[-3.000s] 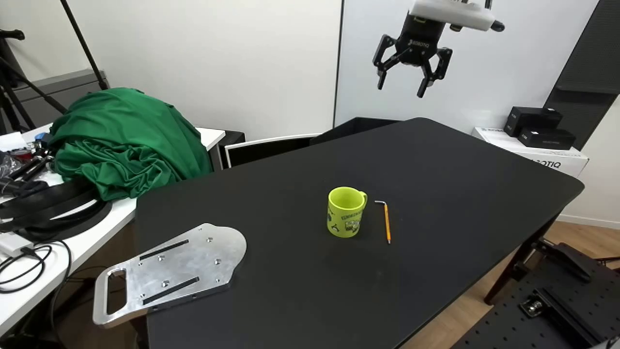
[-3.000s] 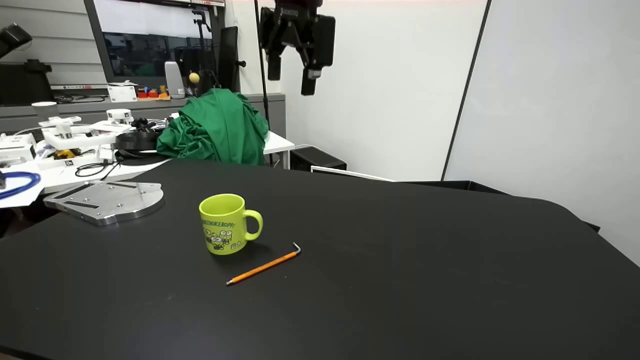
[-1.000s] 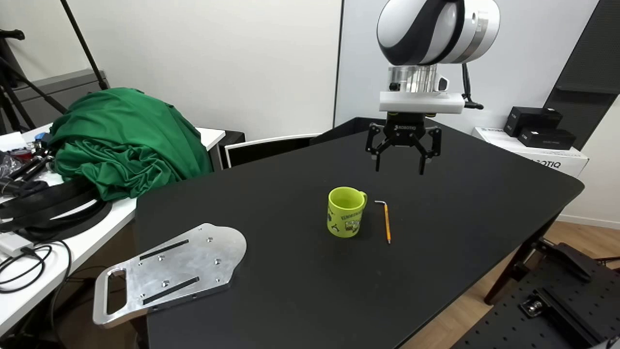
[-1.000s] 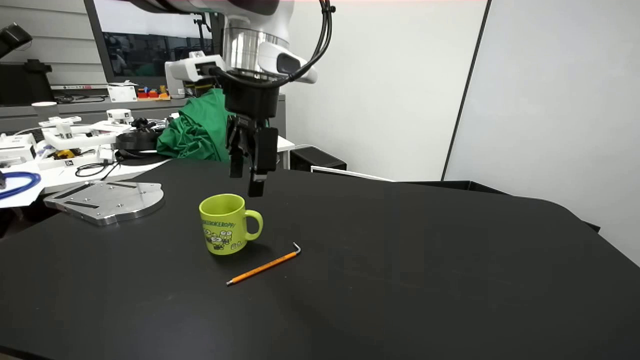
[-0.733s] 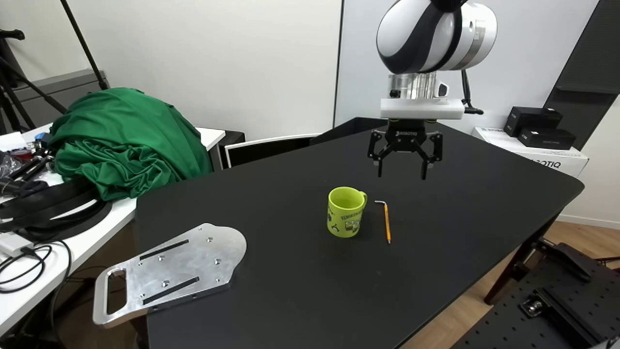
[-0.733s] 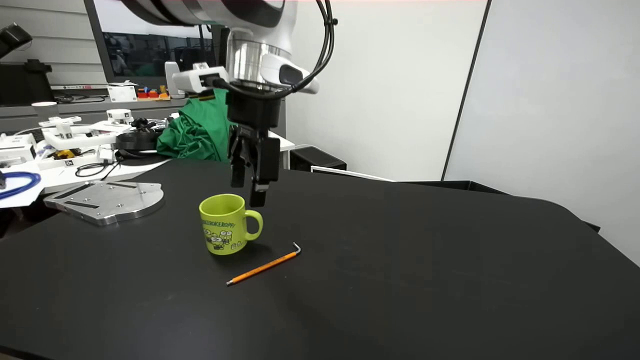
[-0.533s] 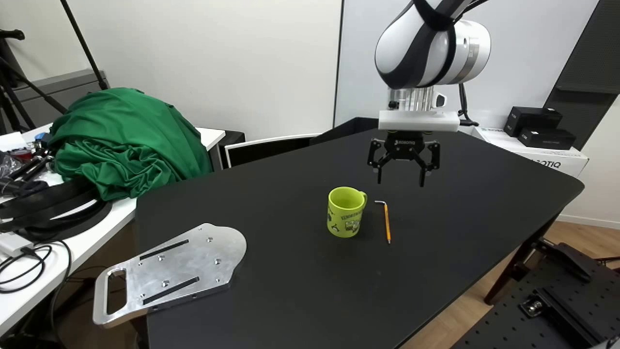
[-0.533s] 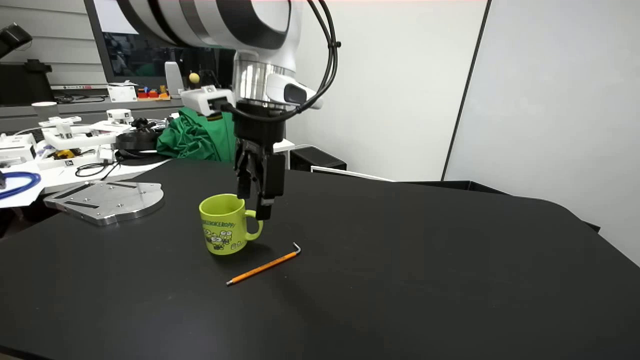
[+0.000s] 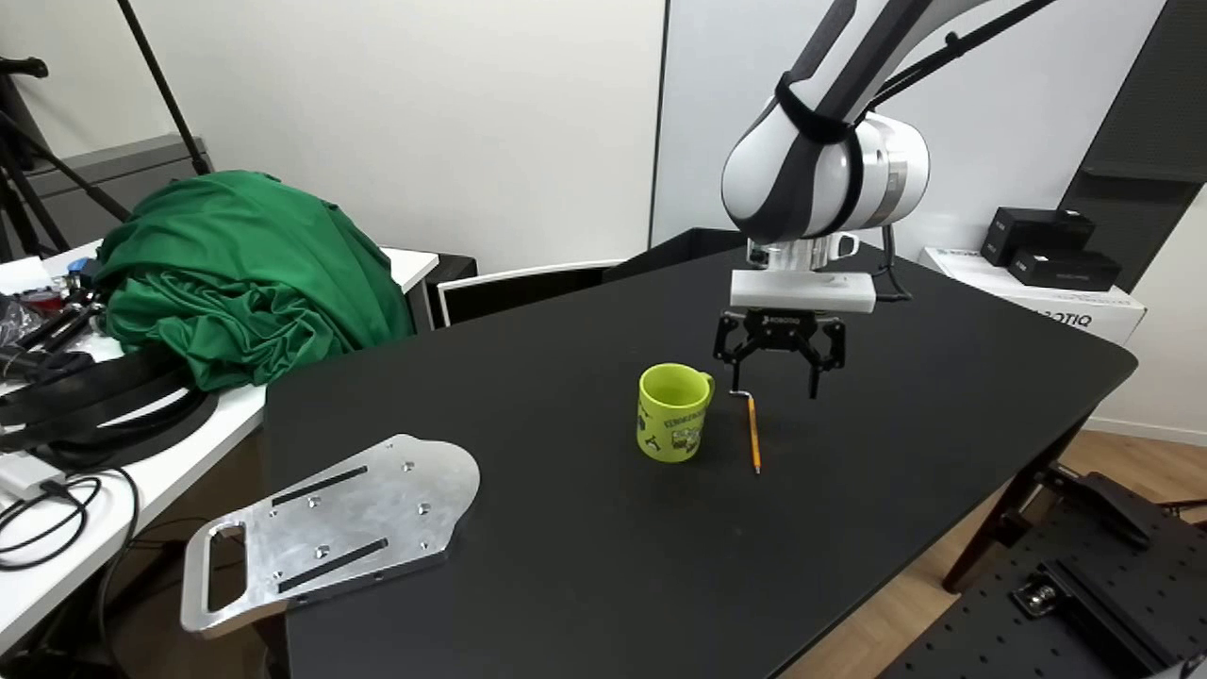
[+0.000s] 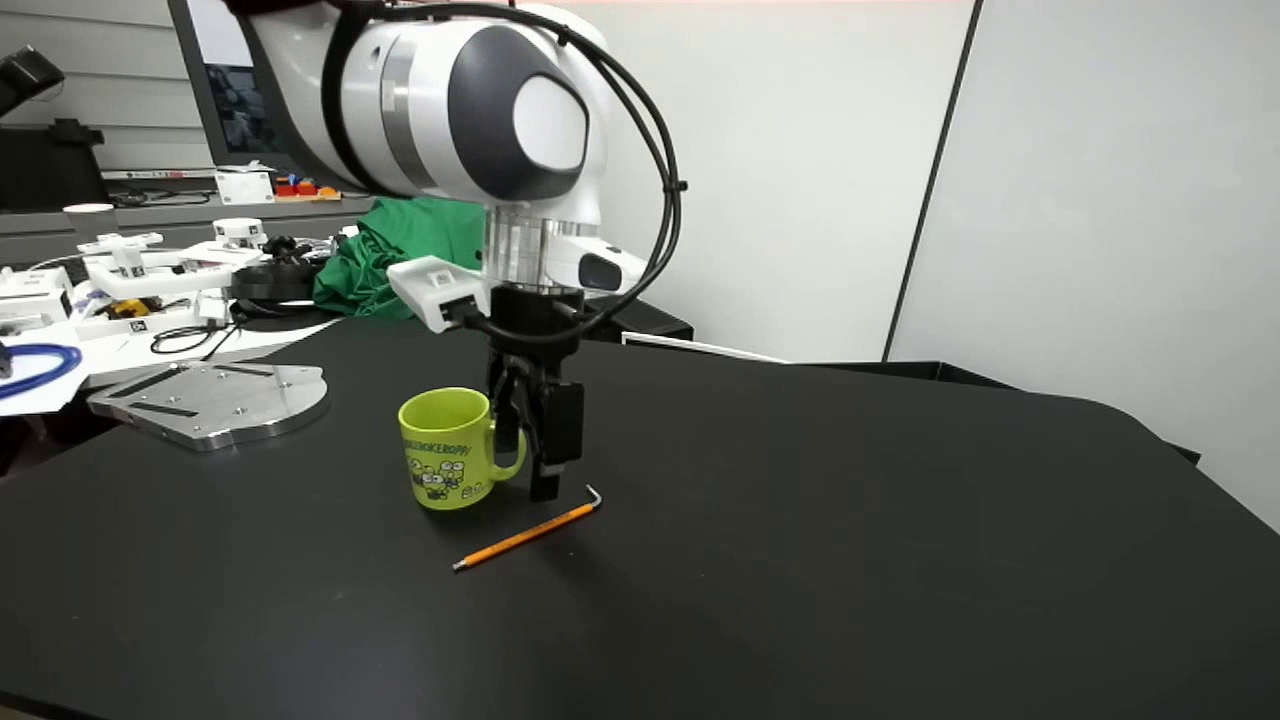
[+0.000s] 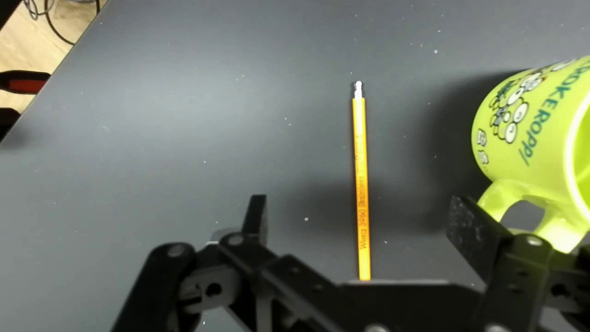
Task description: Put then remove the orange thing from the cup and put it on the table
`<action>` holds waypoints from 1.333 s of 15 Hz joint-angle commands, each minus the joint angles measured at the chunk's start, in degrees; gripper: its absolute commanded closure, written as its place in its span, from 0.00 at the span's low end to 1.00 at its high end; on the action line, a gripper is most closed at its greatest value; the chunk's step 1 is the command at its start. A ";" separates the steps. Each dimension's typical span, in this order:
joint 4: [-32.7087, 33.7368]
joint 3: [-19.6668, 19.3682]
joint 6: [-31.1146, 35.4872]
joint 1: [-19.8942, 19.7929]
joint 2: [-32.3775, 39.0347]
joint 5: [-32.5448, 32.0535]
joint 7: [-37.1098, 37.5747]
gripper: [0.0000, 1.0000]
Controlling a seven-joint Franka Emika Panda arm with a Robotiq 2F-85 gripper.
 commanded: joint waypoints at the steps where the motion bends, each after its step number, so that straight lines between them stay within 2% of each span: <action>1: 1.67 -1.14 1.13 1.92 3.31 0.60 0.77 0.00; 9: 2.96 -1.90 2.32 4.89 8.29 0.75 1.59 0.00; 16: 4.11 -2.32 2.73 5.72 11.17 2.10 1.01 0.00; 20: 2.82 -1.48 8.87 5.19 11.73 3.91 -1.65 0.00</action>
